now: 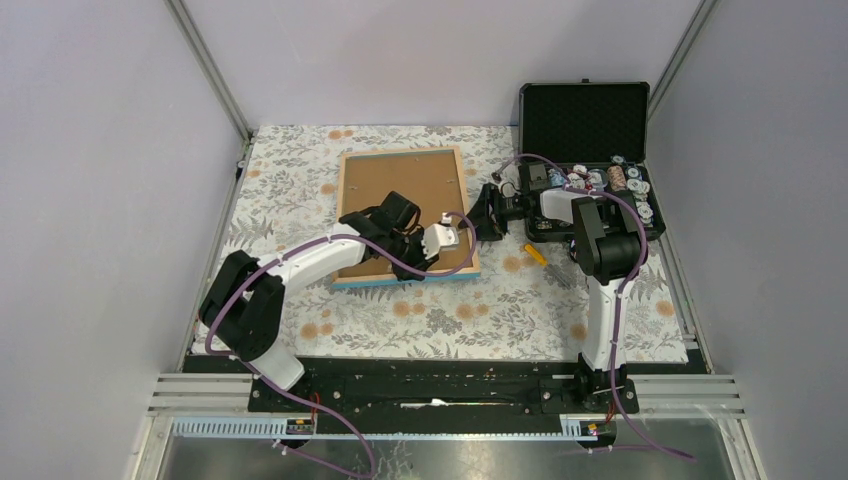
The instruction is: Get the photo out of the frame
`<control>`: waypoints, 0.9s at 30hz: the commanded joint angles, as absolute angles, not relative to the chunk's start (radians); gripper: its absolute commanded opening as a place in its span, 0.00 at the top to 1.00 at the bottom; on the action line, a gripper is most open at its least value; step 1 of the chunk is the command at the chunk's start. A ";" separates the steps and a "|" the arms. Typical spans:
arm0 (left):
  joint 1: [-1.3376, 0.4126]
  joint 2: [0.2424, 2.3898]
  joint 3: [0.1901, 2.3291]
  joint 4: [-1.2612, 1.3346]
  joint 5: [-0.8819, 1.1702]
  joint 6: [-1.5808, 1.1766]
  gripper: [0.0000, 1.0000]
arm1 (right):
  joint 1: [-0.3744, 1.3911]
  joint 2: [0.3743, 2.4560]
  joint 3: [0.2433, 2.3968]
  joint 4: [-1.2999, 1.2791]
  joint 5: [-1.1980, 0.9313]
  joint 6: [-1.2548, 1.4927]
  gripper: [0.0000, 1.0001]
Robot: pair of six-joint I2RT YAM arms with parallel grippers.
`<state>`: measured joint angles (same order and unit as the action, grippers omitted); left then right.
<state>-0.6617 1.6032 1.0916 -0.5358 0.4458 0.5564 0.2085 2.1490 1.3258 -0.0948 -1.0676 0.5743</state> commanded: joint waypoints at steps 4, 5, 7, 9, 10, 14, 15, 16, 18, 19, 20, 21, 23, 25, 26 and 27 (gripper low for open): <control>-0.649 1.542 1.120 -0.426 0.496 0.517 1.00 | 0.229 2.115 1.316 -0.059 -1.196 0.595 0.43; -0.649 1.542 1.121 -0.417 0.495 0.512 1.00 | 0.231 2.118 1.315 -0.057 -1.202 0.594 0.44; -0.648 1.541 1.120 -0.400 0.493 0.505 1.00 | 0.234 2.121 1.313 -0.048 -1.221 0.600 0.45; -0.648 1.539 1.115 -0.380 0.485 0.493 1.00 | 0.239 2.125 1.312 -0.037 -1.237 0.608 0.47; -0.648 1.539 1.115 -0.373 0.484 0.489 1.00 | 0.240 2.127 1.313 -0.035 -1.242 0.610 0.47; -0.648 1.538 1.109 -0.344 0.477 0.471 1.00 | 0.251 2.129 1.317 -0.023 -1.268 0.615 0.51; -0.649 1.536 1.103 -0.336 0.477 0.470 1.00 | 0.253 2.131 1.320 -0.024 -1.275 0.617 0.51; -0.648 1.532 1.099 -0.325 0.477 0.468 1.00 | 0.254 2.133 1.321 -0.023 -1.281 0.619 0.52; -0.649 1.528 1.090 -0.310 0.475 0.471 1.00 | 0.257 2.135 1.322 -0.023 -1.292 0.619 0.52; -0.648 1.528 1.087 -0.304 0.473 0.474 1.00 | 0.258 2.136 1.324 -0.023 -1.297 0.620 0.52; -0.649 1.528 1.085 -0.300 0.473 0.478 1.00 | 0.258 2.137 1.326 -0.024 -1.303 0.622 0.52; -0.648 1.528 1.083 -0.297 0.470 0.481 1.00 | 0.259 2.138 1.327 -0.023 -1.307 0.624 0.52; -0.649 1.527 1.077 -0.288 0.461 0.486 1.00 | 0.259 2.134 1.328 -0.024 -1.308 0.625 0.56; -0.649 1.525 1.076 -0.285 0.451 0.486 1.00 | 0.259 2.126 1.330 -0.026 -1.304 0.624 0.59; -0.649 1.523 1.076 -0.284 0.447 0.485 1.00 | 0.259 2.120 1.331 -0.026 -1.301 0.622 0.61; -0.649 1.521 1.077 -0.283 0.444 0.486 1.00 | 0.258 2.115 1.331 -0.026 -1.297 0.621 0.62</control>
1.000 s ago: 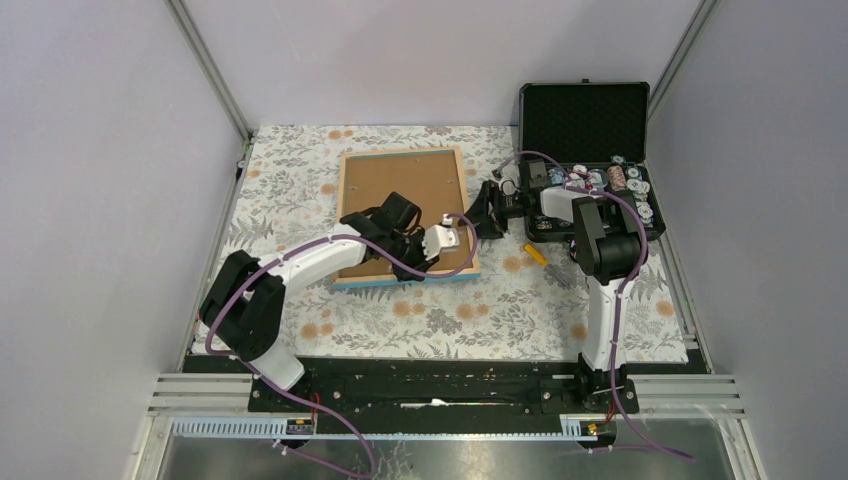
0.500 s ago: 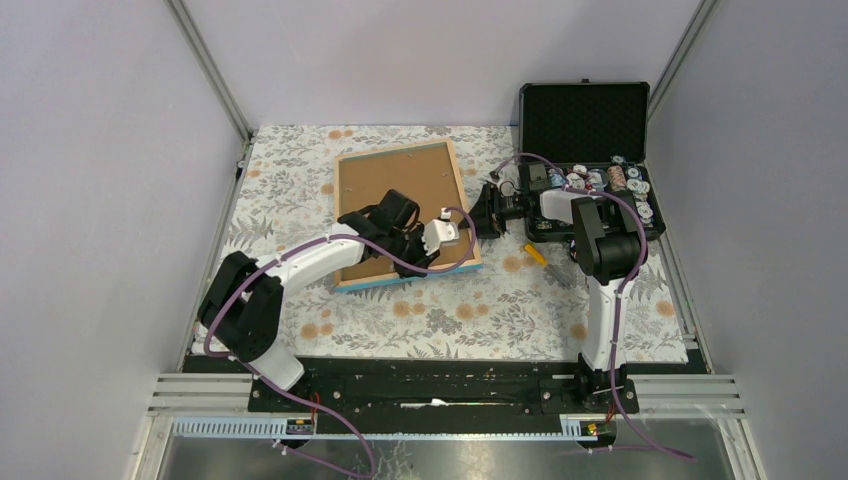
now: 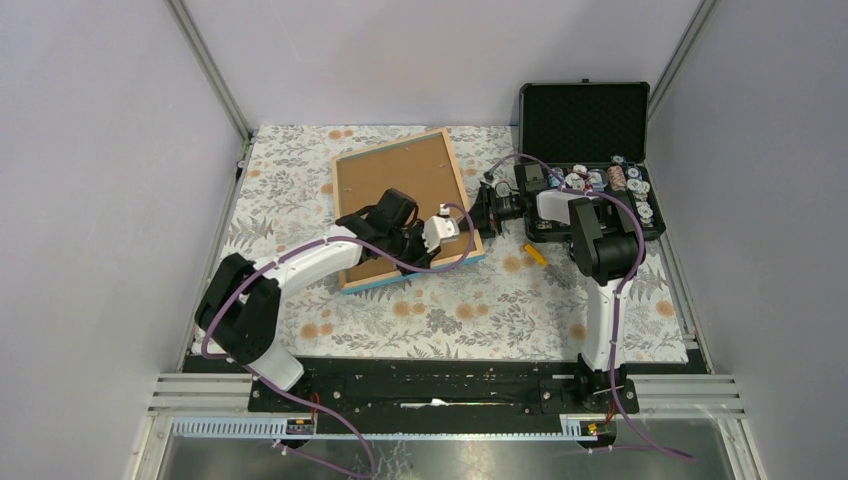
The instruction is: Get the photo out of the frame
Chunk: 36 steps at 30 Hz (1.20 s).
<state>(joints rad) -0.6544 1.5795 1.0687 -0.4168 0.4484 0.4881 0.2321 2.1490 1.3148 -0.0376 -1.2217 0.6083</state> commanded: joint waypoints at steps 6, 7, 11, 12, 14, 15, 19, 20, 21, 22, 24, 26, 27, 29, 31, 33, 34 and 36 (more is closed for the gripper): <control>-0.649 1.496 1.068 -0.262 0.451 0.495 1.00 | 0.272 2.136 1.351 -0.024 -1.326 0.631 0.58; -0.649 1.494 1.067 -0.252 0.444 0.496 1.00 | 0.277 2.145 1.358 -0.024 -1.330 0.634 0.56; -0.649 1.486 1.066 -0.214 0.430 0.497 1.00 | 0.294 2.160 1.381 -0.024 -1.342 0.640 0.53; -0.649 1.488 1.068 -0.210 0.431 0.498 1.00 | 0.296 2.162 1.384 -0.024 -1.342 0.640 0.53; -0.650 1.496 1.072 -0.203 0.436 0.496 1.00 | 0.297 2.167 1.388 -0.023 -1.344 0.643 0.53; -0.650 1.499 1.075 -0.202 0.439 0.495 1.00 | 0.297 2.169 1.390 -0.023 -1.344 0.645 0.53; -0.653 1.511 1.081 -0.195 0.439 0.496 1.00 | 0.297 2.168 1.391 -0.024 -1.341 0.648 0.54; -0.653 1.511 1.081 -0.193 0.437 0.497 1.00 | 0.297 2.167 1.390 -0.024 -1.341 0.648 0.55; -0.653 1.512 1.081 -0.191 0.434 0.497 1.00 | 0.297 2.165 1.390 -0.025 -1.340 0.648 0.57; -0.653 1.513 1.082 -0.188 0.431 0.496 1.00 | 0.298 2.165 1.391 -0.026 -1.340 0.647 0.59; -0.656 1.513 1.087 -0.190 0.427 0.492 0.97 | 0.298 2.163 1.392 -0.025 -1.339 0.646 0.66; -0.662 1.511 1.093 -0.203 0.412 0.496 0.84 | 0.296 2.164 1.396 -0.026 -1.341 0.650 0.72; -0.663 1.506 1.096 -0.216 0.406 0.505 0.75 | 0.296 2.163 1.398 -0.026 -1.341 0.652 0.75; -0.664 1.497 1.105 -0.242 0.383 0.503 0.59 | 0.295 2.159 1.398 -0.027 -1.338 0.656 0.85; -0.662 1.488 1.133 -0.312 0.350 0.490 0.50 | 0.293 2.147 1.389 -0.032 -1.337 0.658 0.93; -0.648 1.476 1.180 -0.383 0.337 0.452 0.42 | 0.288 2.125 1.381 -0.061 -1.322 0.635 1.00; -0.633 1.470 1.209 -0.420 0.349 0.431 0.39 | 0.283 2.113 1.384 -0.092 -1.311 0.612 1.00; -0.597 1.458 1.276 -0.494 0.371 0.391 0.31 | 0.277 2.103 1.405 -0.174 -1.284 0.554 1.00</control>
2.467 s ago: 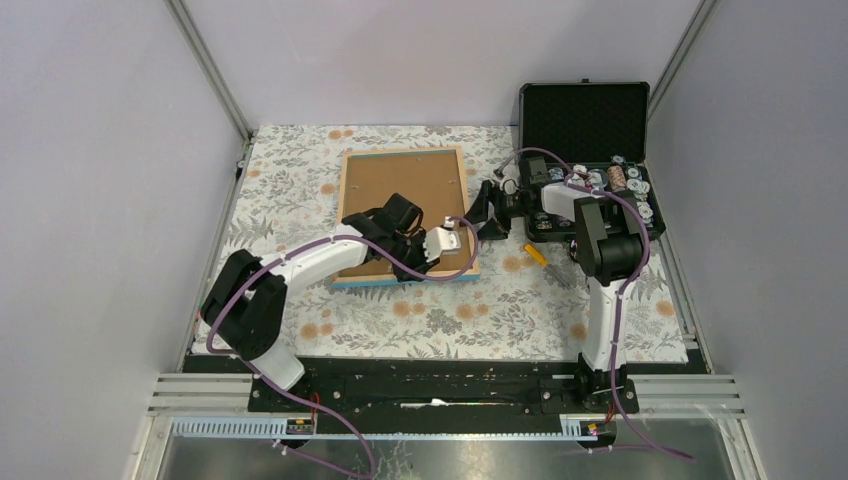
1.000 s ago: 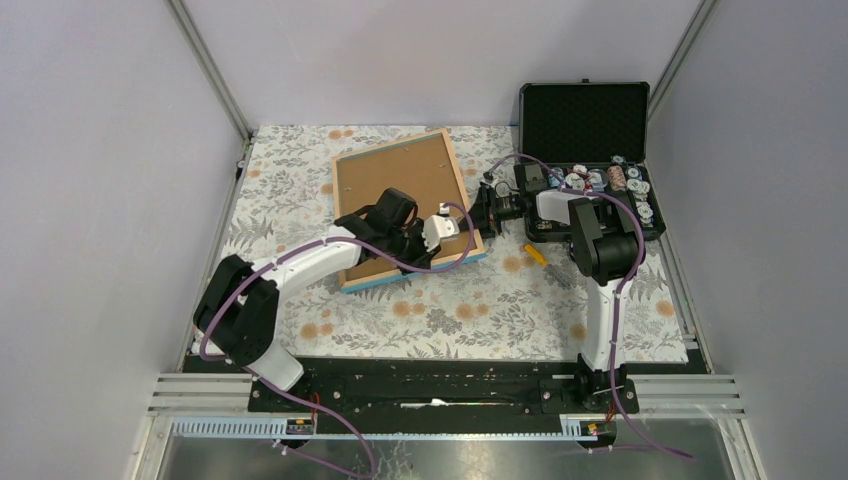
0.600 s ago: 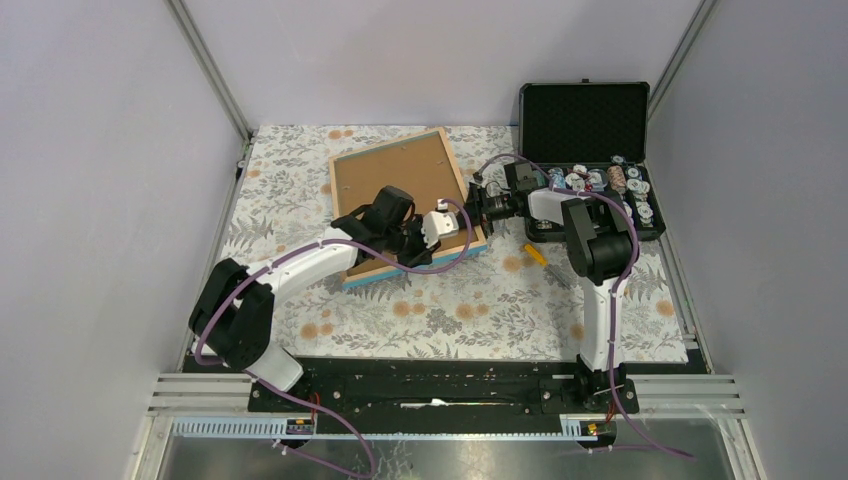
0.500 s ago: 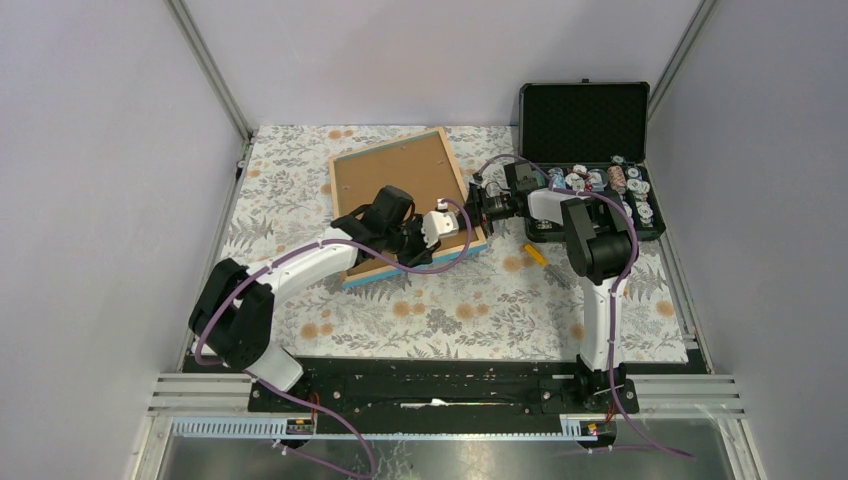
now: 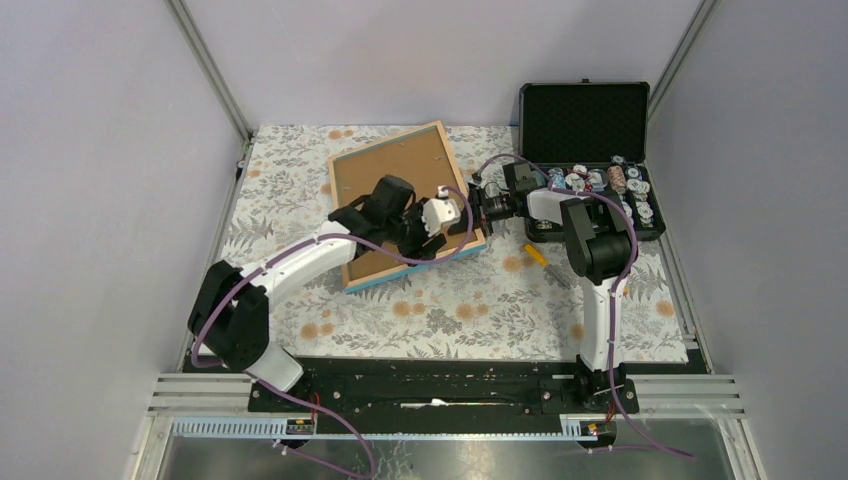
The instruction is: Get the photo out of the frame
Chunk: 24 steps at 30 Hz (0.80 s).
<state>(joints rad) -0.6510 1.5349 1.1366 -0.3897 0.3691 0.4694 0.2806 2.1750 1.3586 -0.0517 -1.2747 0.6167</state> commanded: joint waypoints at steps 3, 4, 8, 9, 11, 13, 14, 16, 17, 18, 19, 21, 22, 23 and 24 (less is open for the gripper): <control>-0.535 1.456 1.392 -0.587 0.392 0.338 0.25 | 0.275 2.094 1.485 -0.357 -1.213 0.411 1.00; -0.508 1.456 1.421 -0.609 0.390 0.317 0.24 | 0.274 2.087 1.504 -0.404 -1.182 0.381 1.00; -0.401 1.446 1.482 -0.637 0.361 0.235 0.19 | 0.274 2.057 1.552 -0.524 -1.054 0.308 1.00; -0.375 1.442 1.486 -0.635 0.346 0.210 0.18 | 0.274 2.045 1.558 -0.534 -1.029 0.298 1.00; -0.324 1.431 1.489 -0.635 0.319 0.170 0.15 | 0.275 2.019 1.577 -0.574 -0.970 0.270 1.00; -0.299 1.415 1.479 -0.633 0.251 0.135 0.13 | 0.274 2.002 1.615 -0.633 -0.923 0.226 1.00; -0.289 1.408 1.470 -0.634 0.208 0.116 0.11 | 0.274 1.996 1.639 -0.665 -0.901 0.202 1.00; -0.254 1.391 1.456 -0.648 0.149 0.084 0.09 | 0.275 1.982 1.683 -0.727 -0.836 0.143 1.00; -0.230 1.384 1.456 -0.664 0.143 0.073 0.08 | 0.275 1.969 1.695 -0.747 -0.811 0.115 1.00; -0.204 1.378 1.457 -0.680 0.147 0.062 0.08 | 0.275 1.957 1.708 -0.766 -0.785 0.094 1.00; -0.179 1.372 1.460 -0.697 0.159 0.053 0.07 | 0.276 1.945 1.722 -0.785 -0.764 0.074 1.00; -0.141 1.353 1.448 -0.732 0.206 0.056 0.07 | 0.277 1.927 1.759 -0.828 -0.732 0.041 1.00; -0.130 1.336 1.429 -0.736 0.207 0.061 0.07 | 0.278 1.915 1.778 -0.846 -0.717 0.021 1.00; -0.124 1.304 1.404 -0.732 0.200 0.062 0.07 | 0.280 1.902 1.800 -0.856 -0.699 0.007 1.00; -0.119 1.277 1.371 -0.722 0.196 0.060 0.06 | 0.281 1.883 1.807 -0.858 -0.682 0.007 1.00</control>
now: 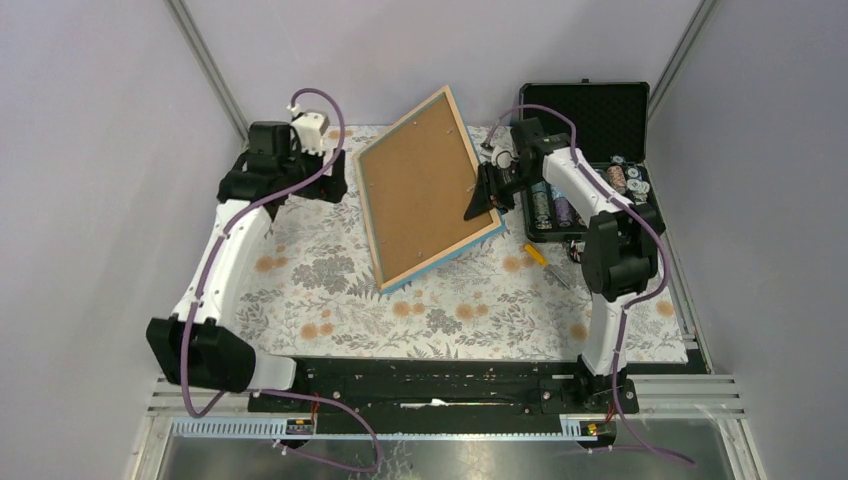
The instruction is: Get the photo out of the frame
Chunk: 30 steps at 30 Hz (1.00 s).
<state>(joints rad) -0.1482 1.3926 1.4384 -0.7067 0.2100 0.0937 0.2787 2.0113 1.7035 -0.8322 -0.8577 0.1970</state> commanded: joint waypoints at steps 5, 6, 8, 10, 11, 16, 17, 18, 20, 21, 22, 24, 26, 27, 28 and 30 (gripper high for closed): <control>-0.112 1.170 1.254 -0.680 0.173 0.040 0.03 | 0.290 1.787 1.823 -0.839 -0.621 -0.040 1.00; -0.112 1.162 1.243 -0.681 0.158 0.040 0.02 | 0.293 1.776 1.834 -0.843 -0.611 -0.051 1.00; -0.108 1.158 1.235 -0.700 0.124 0.039 0.01 | 0.306 1.764 1.877 -0.874 -0.582 -0.086 1.00; -0.092 1.156 1.235 -0.714 0.110 0.029 0.01 | 0.323 1.756 1.920 -0.899 -0.541 -0.123 1.00; -0.084 1.154 1.236 -0.718 0.111 0.026 0.01 | 0.333 1.749 1.934 -0.906 -0.517 -0.140 1.00; -0.053 1.127 1.255 -0.739 0.101 0.039 0.01 | 0.405 1.720 1.980 -0.904 -0.370 -0.221 1.00; -0.043 1.123 1.264 -0.745 0.091 0.040 0.01 | 0.420 1.719 1.997 -0.902 -0.343 -0.228 1.00; -0.028 1.120 1.274 -0.751 0.083 0.033 0.01 | 0.434 1.720 2.015 -0.900 -0.317 -0.236 1.00; 0.138 1.136 1.336 -0.814 0.218 -0.020 0.01 | 0.484 1.714 2.067 -0.879 -0.230 -0.281 1.00; 0.185 1.145 1.363 -0.844 0.280 -0.038 0.01 | 0.498 1.712 2.076 -0.871 -0.203 -0.302 1.00; 0.222 1.156 1.381 -0.861 0.338 -0.047 0.01 | 0.513 1.708 2.084 -0.860 -0.171 -0.318 1.00; 0.279 1.178 1.412 -0.885 0.379 -0.051 0.01 | 0.541 1.704 2.094 -0.833 -0.107 -0.361 1.00; 0.330 1.202 1.434 -0.898 0.412 -0.042 0.01 | 0.571 1.702 2.097 -0.802 -0.024 -0.403 1.00; 0.358 1.215 1.445 -0.901 0.430 -0.034 0.01 | 0.585 1.699 2.093 -0.778 0.022 -0.422 1.00; 0.383 1.227 1.460 -0.904 0.441 -0.029 0.01 | 0.599 1.694 2.080 -0.752 0.060 -0.441 1.00; 0.469 1.261 1.497 -0.922 0.496 -0.015 0.01 | 0.628 1.678 2.037 -0.672 0.141 -0.495 1.00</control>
